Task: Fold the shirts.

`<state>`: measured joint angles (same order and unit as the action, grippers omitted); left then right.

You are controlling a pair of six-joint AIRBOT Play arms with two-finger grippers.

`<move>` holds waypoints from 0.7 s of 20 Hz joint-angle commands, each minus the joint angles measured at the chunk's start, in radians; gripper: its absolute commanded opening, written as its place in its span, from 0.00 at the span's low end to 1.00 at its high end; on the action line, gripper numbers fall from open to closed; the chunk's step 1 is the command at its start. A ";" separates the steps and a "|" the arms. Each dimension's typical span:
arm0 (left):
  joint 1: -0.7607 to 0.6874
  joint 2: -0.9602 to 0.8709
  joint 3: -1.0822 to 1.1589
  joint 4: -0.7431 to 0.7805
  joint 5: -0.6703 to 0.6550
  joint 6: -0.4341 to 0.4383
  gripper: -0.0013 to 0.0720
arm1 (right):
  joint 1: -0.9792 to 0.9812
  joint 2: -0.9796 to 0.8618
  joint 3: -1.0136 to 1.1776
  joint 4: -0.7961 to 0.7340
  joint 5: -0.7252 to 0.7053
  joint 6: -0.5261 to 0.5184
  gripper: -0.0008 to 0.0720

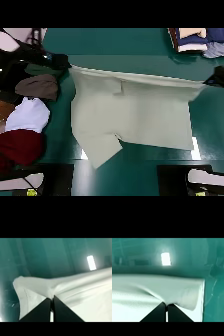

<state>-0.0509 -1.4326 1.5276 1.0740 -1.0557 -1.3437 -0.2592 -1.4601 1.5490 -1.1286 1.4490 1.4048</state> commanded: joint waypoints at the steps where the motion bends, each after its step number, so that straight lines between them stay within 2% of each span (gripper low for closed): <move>1: 0.001 -0.117 -0.008 -0.006 0.234 0.017 0.05 | 0.068 -0.132 0.022 0.002 -0.228 0.000 0.03; 4: 0.001 -0.127 -0.007 -0.007 0.375 0.029 0.05 | 0.114 -0.197 0.127 0.001 -0.316 0.001 0.03; 6: 0.001 -0.127 -0.007 -0.006 0.387 0.073 0.05 | 0.133 -0.212 0.173 -0.006 -0.330 0.000 0.03; 9: 0.001 -0.127 -0.008 0.001 0.249 0.140 0.05 | 0.163 -0.208 0.168 -0.108 -0.256 0.001 0.03; 11: 0.001 -0.127 -0.023 0.014 0.148 0.141 0.05 | 0.183 -0.180 0.085 -0.162 -0.226 0.001 0.03; 14: 0.001 -0.127 -0.098 0.063 0.104 0.136 0.05 | 0.201 -0.121 -0.079 -0.176 -0.251 0.002 0.03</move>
<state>-0.0505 -1.5581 1.4757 1.1057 -0.8787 -1.2201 -0.0795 -1.6192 1.5818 -1.2633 1.1999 1.4052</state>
